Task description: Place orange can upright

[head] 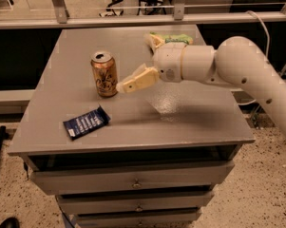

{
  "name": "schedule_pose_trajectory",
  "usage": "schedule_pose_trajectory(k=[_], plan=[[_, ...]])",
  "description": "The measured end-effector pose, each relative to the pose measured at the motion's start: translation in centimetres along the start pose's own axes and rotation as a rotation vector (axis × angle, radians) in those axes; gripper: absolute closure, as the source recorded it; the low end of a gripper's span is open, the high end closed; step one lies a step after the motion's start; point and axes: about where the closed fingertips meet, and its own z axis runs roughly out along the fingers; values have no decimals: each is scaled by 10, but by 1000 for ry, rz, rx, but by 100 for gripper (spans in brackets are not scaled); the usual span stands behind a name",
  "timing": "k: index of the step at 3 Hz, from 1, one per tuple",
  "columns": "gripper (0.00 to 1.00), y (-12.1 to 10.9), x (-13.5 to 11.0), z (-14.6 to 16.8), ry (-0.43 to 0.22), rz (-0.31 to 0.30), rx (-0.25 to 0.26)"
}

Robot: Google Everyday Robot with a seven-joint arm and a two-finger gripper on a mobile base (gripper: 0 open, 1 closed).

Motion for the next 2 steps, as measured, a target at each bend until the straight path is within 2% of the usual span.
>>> schedule_pose_trajectory(k=[1,2], plan=[[0,-10,-12,-59,71,-14,19],[0,-5,-11,-57,75,-15,2]])
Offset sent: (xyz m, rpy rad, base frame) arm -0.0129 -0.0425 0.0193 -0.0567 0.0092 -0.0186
